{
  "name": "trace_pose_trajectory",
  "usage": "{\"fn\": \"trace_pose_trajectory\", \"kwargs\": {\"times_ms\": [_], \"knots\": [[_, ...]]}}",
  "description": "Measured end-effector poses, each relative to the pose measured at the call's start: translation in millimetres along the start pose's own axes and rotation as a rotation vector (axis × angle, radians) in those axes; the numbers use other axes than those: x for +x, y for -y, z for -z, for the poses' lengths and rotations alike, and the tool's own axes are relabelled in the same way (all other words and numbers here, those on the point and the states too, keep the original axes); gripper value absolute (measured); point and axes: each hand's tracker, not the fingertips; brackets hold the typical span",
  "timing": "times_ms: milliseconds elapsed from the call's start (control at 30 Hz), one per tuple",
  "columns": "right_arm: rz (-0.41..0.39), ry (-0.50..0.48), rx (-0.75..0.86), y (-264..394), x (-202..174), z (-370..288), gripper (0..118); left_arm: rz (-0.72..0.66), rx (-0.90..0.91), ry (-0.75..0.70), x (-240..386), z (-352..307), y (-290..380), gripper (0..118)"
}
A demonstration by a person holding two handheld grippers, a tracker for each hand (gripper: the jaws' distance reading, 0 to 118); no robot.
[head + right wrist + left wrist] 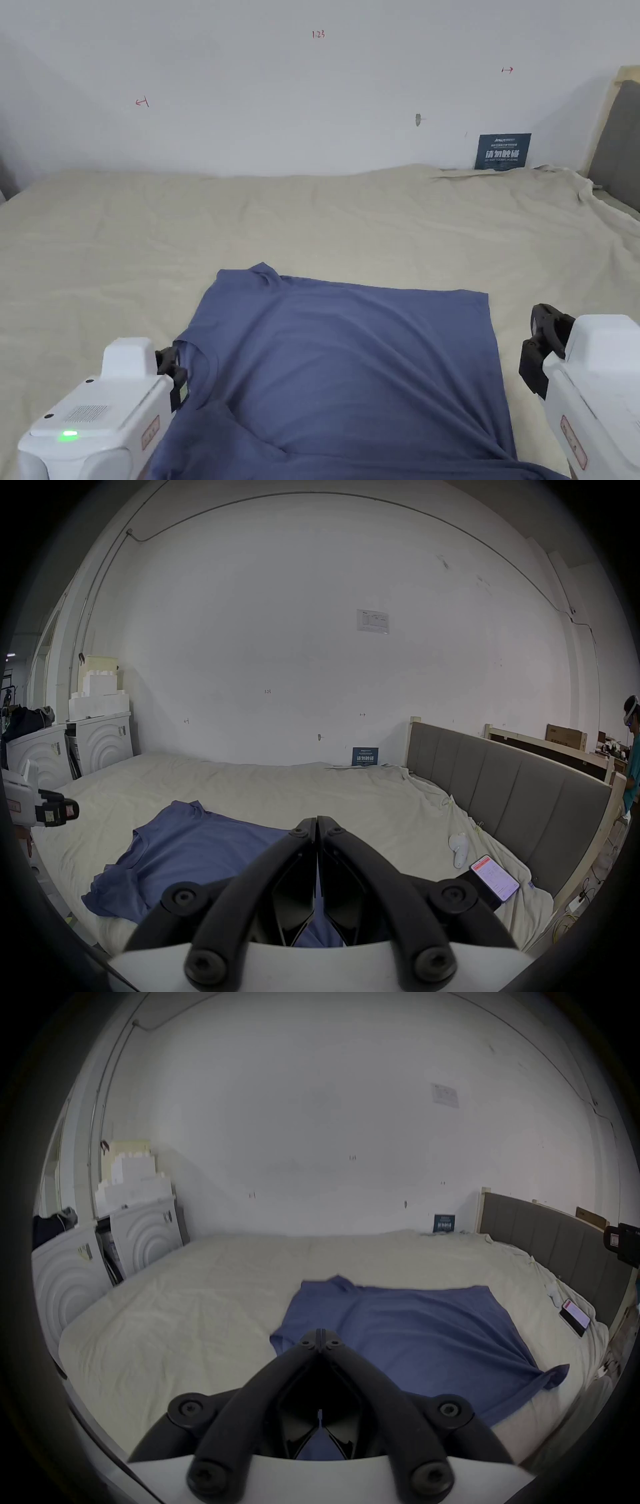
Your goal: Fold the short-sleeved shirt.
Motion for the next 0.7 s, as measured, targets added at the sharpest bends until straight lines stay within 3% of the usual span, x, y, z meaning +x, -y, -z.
{"fn": "trace_pose_trajectory", "kwargs": {"times_ms": [167,200,267,333,433,700], "knots": [[0.008,-0.007,-0.026,5,1,2,0,-0.040,-0.194,-0.017,-24,21,19,0],[0.010,-0.006,-0.030,6,1,2,0,-0.056,-0.238,-0.016,-29,27,24,6],[0.010,-0.007,-0.037,8,1,3,0,-0.096,-0.297,-0.008,-39,35,35,27],[0.011,-0.009,-0.049,12,2,5,0,-0.129,-0.340,0.001,-47,43,48,66],[0.013,-0.010,-0.068,16,1,7,0,-0.137,-0.409,-0.008,-53,57,67,93],[0.016,-0.010,-0.128,31,1,12,0,-0.106,-0.513,-0.041,-50,74,103,93]]}}
